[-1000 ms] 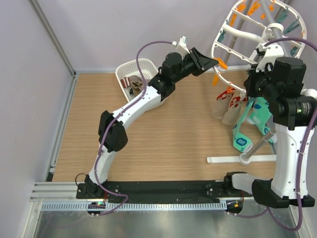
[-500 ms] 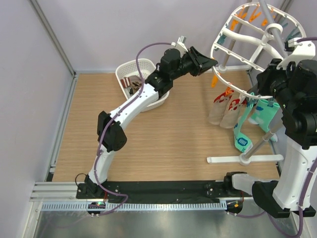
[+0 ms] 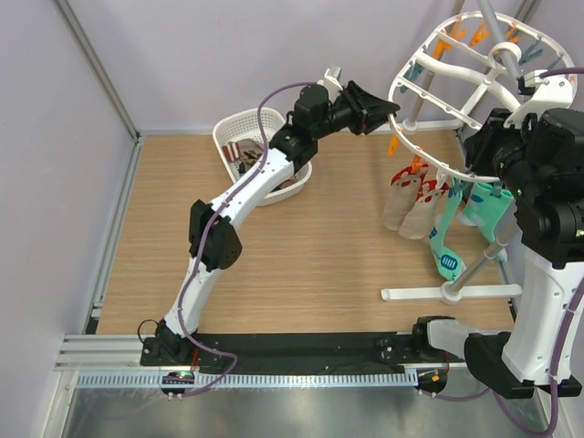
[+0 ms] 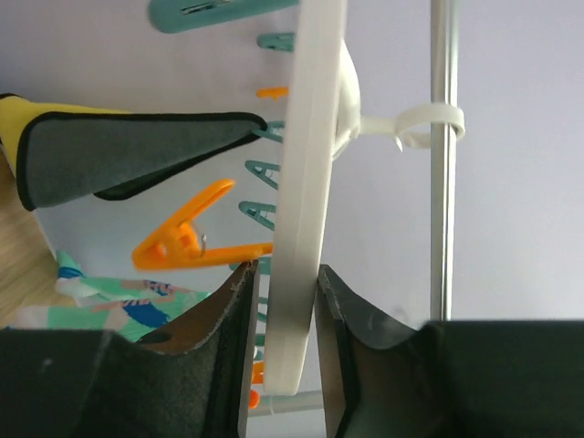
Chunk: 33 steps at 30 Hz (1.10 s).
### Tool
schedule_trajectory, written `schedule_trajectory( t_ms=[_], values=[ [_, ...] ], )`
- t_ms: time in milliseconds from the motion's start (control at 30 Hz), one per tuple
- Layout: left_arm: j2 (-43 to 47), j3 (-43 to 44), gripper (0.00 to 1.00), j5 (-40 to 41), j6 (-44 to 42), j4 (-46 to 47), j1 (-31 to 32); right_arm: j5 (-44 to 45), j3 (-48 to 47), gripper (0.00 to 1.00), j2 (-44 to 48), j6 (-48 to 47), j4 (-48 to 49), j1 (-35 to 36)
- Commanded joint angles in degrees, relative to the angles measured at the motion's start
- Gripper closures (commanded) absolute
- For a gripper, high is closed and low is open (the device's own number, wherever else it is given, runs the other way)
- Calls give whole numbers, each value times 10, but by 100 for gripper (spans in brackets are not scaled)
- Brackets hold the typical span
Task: Remove the socks clipped to the hanger
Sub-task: Adjust the hanger on the clothesline.
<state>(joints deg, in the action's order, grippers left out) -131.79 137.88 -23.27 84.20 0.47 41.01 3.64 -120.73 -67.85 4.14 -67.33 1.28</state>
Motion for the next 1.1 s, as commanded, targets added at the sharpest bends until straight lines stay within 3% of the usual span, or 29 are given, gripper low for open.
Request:
schedule_trajectory(
  t_ms=[0,267,400,500,667,733,933,1067],
  values=[
    [-22,17,65,1,62,82,-18,-21,14,72,4,3,20,-2],
    [0,-9,31,21,19,105,-40,-48,43,60,3,3,27,-2],
    [34,-42,27,5,2,129,-57,-51,56,53,-4,1,26,-2],
    [54,-59,26,-8,-45,90,-67,-48,64,46,-10,11,25,-1],
    [133,-113,25,26,-232,-47,-74,-17,109,33,4,46,37,0],
    [176,-172,25,59,-268,-71,-74,4,152,33,23,67,43,4],
    [236,-233,26,106,-370,-167,-70,47,273,33,73,82,129,4],
    [279,-271,26,123,-399,-171,-60,29,280,33,59,84,163,4]
  ],
)
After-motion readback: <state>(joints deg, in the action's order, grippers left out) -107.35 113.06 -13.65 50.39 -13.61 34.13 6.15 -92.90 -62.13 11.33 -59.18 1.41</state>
